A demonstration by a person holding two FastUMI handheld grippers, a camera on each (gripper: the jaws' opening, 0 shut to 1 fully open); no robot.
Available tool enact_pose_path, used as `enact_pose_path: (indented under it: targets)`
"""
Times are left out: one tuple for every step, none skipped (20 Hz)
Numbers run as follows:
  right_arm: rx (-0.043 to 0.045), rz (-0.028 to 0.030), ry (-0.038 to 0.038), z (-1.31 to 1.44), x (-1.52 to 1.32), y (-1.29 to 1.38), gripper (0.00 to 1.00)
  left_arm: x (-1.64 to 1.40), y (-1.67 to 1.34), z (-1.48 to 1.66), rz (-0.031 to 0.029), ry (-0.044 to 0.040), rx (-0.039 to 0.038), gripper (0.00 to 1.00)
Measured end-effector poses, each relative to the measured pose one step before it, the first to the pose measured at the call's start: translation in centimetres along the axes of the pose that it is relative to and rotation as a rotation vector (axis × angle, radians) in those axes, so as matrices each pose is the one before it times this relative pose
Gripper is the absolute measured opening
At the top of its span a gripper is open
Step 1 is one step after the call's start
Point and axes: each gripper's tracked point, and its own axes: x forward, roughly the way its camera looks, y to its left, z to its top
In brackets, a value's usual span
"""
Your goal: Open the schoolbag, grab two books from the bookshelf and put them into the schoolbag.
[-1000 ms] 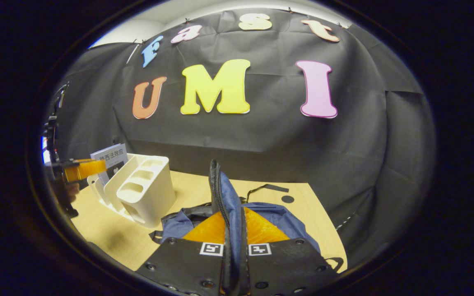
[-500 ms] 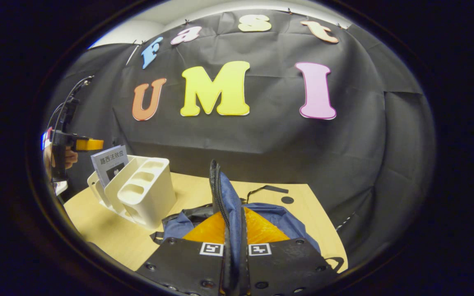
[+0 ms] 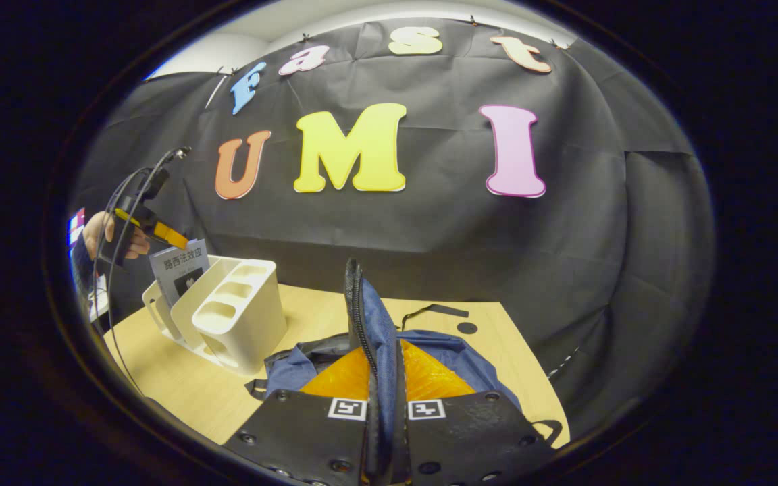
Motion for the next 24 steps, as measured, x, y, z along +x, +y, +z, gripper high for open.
enact_pose_path:
  targets:
    - [0.00538, 0.00177, 0.00257, -0.157, -0.077, 0.022, 0.07, 0.771, 0.527, -0.205, 0.00949, 0.03362, 0.015, 0.86]
    - [0.00733, 0.00029, 0.0031, -0.169, 0.071, -0.068, 0.07, 0.393, 0.046, -0.319, -0.00335, 0.03408, 0.01937, 0.84]
    - [0.0074, 0.00028, 0.00269, -0.079, 0.14, -0.039, 0.07, 0.366, -0.059, -0.24, -0.00769, 0.02944, 0.01406, 0.84]
    - [0.00665, 0.00182, -0.00007, -0.026, 0.003, -0.013, 0.07, 0.106, -0.108, -0.369, -0.01388, 0.03555, 0.01204, 0.84]
    - [0.00259, 0.00027, 0.0007, -0.007, -0.036, 0.02, 0.07, 0.196, -0.095, -0.178, -0.00638, 0.03081, 0.00533, 0.84]
    - [0.00124, -0.00236, -0.00099, -0.192, 0.034, -0.085, 0.07, 0.171, 0.192, -0.204, -0.00157, 0.03337, 0.00873, 0.84]
    - [0.00038, 0.00082, 0.0007, -0.05, 0.001, 0.02, 0.07, 0.247, 0.276, -0.115, 0.01745, 0.02272, 0.00623, 0.82]
    - [0.00064, 0.00063, 0.00384, -0.23, -0.026, 0.097, 0.07, 0.549, 0.203, -0.459, 0.02496, 0.0312, 0.00582, 0.82]
    - [-0.00027, 0.00071, 0.0035, -0.142, 0.01, 0.025, 0.07, 0.536, -0.047, -0.353, 0.00508, 0.02936, -0.01191, 0.8]
    - [-0.00221, 0.00069, 0.00579, -0.227, 0.066, 0.028, 0.07, 0.609, -0.246, -0.289, -0.01176, 0.0293, -0.02272, 0.81]
    - [-0.00015, 0.00092, -0.00015, -0.05, 0.018, 0.028, 0.07, 0.381, -0.29, -0.371, -0.02096, 0.02979, -0.01866, 0.77]
    - [0.00105, 0.00088, 0.00172, -0.106, -0.054, -0.062, 0.07, 0.385, -0.441, -0.449, -0.0233, 0.02771, -0.01425, 0.77]
    - [0.002, 0.00136, 0.00276, -0.104, 0.0, 0.028, 0.07, 0.349, -0.46, -0.358, -0.01321, 0.02272, -0.00654, 0.69]
    - [0.0027, -0.00091, 0.00114, -0.15, 0.003, -0.122, 0.07, 0.192, -0.34, -0.39, -0.01747, 0.01574, -0.01029, 0.64]
    - [0.00275, -0.00191, 0.0015, -0.054, 0.004, -0.092, 0.07, 0.272, -0.453, -0.267, -0.0225, 0.00646, -0.02087, 0.54]
    - [0.00532, 0.00015, -0.00018, -0.133, -0.07, -0.123, 0.07, -0.075, -0.282, -0.299, -0.00511, 0.00592, -0.01901, 0.53]
    - [0.00402, -0.00018, 0.00122, -0.071, 0.061, -0.023, 0.07, -0.226, -0.065, -0.172, -0.00984, -0.00533, -0.00777, 0.49]
    - [0.00252, -0.0024, 0.00329, -0.233, 0.003, -0.156, 0.07, 0.06, -0.213, -0.127, -0.01843, -0.00168, -0.00978, 0.49]
    - [0.00222, 0.0015, 0.00332, -0.104, 0.08, -0.007, 0.07, -0.136, -0.02, -0.204, -0.00983, -0.00057, -0.0096, 0.49]
    - [0.00172, 0.0023, 0.00405, -0.259, 0.178, 0.069, 0.07, -0.111, 0.245, -0.179, -0.00079, -0.00443, -0.01086, 0.49]
    - [-0.00185, 0.00081, 0.00284, -0.087, 0.05, 0.047, 0.07, -0.258, 0.149, -0.146, 0.00295, 0.00056, -0.01039, 0.49]
    - [-0.00236, -0.0005, 0.00195, -0.079, 0.084, 0.077, 0.07, -0.238, 0.283, -0.117, 0.00193, -0.00293, -0.01019, 0.48]
    - [-0.00118, 0.00153, 0.00118, -0.04, 0.02, 0.096, 0.07, -0.396, 0.14, -0.035, -0.00442, -0.00563, -0.00264, 0.48]
    - [-0.00243, 0.0016, 0.00292, -0.124, 0.078, 0.139, 0.07, -0.476, -0.079, -0.171, -0.00676, -0.00616, -0.00898, 0.49]
